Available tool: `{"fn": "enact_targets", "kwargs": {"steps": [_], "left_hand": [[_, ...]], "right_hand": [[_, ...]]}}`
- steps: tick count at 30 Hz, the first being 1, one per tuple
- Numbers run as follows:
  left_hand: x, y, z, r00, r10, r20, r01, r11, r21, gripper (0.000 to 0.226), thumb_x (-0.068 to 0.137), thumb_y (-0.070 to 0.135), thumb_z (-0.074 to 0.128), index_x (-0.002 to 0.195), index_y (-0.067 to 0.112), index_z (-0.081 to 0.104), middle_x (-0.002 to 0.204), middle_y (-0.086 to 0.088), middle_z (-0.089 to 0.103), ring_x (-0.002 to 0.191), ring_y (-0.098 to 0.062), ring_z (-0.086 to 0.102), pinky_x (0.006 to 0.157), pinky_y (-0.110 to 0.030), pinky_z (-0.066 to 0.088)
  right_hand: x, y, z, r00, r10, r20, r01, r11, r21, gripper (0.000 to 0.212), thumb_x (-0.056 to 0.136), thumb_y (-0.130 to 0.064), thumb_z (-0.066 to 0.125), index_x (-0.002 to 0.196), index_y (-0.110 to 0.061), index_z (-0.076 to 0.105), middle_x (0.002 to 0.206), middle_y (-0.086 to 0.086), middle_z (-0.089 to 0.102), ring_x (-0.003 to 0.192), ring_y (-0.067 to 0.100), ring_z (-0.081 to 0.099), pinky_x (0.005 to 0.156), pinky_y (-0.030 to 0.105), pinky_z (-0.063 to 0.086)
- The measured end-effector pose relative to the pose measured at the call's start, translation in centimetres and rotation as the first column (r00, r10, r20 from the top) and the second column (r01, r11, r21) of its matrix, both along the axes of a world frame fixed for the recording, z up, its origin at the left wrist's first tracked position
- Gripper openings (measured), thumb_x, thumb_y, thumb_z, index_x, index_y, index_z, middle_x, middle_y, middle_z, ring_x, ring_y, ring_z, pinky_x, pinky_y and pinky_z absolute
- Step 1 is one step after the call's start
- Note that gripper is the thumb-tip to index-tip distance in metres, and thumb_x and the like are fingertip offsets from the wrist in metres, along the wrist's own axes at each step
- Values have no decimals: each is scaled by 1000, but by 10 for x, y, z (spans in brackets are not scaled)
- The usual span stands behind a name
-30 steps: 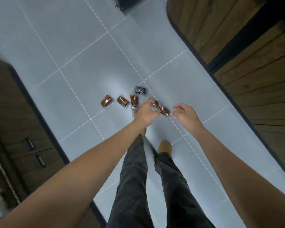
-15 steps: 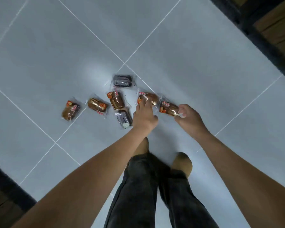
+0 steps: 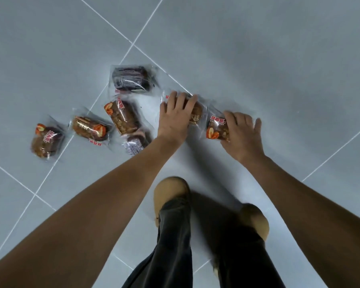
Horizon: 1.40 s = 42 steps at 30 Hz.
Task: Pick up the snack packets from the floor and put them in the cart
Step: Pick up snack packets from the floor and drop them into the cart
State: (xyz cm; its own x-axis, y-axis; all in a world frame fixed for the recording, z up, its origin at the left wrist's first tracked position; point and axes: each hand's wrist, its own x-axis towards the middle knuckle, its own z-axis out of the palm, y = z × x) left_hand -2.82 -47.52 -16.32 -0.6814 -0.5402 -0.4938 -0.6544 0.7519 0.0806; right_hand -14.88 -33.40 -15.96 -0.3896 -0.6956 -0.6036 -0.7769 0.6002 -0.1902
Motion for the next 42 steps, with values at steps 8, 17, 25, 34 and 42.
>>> {"fn": "enact_targets", "kwargs": {"steps": [8,17,25,34,42], "left_hand": [[-6,5,45,819,567,83,-561,762,324,63,78,46,67,132,24,42,125,-5,49,120,-30,38,86,-39,41],[8,26,210,649,753,103,-713,556,427,63,69,42,73,124,21,51,115,-5,64,112,-28,57,96,-40,46],[-25,50,407,723,689,55,-595,579,558,69,69,47,74,128,23,49,116,-1,62,103,-19,59,96,-36,48],[-95,125,600,843,532,-83,-350,657,668,53,81,35,71,126,19,50,107,5,58,96,-11,55,81,-22,41],[-165,243,703,906,371,-203,-138,712,688,47,78,33,73,118,17,53,105,3,62,96,-17,60,85,-29,50]], "right_hand": [[7,0,42,920,-357,160,348,934,86,64,78,-42,67,133,-23,41,129,7,50,122,31,42,95,45,36],[8,22,206,807,-534,253,526,844,105,70,79,-47,68,137,-23,37,131,7,50,124,30,43,99,45,37],[-6,67,393,562,-755,336,797,603,21,65,68,-48,70,126,-27,48,115,1,61,108,25,57,93,45,49],[-19,152,585,314,-850,423,949,295,-113,60,76,-34,74,128,-24,48,118,-1,61,107,20,57,96,41,49],[-41,281,689,56,-867,495,975,-60,-216,48,73,-28,75,115,-27,53,102,-3,64,95,20,63,87,46,53]]}}
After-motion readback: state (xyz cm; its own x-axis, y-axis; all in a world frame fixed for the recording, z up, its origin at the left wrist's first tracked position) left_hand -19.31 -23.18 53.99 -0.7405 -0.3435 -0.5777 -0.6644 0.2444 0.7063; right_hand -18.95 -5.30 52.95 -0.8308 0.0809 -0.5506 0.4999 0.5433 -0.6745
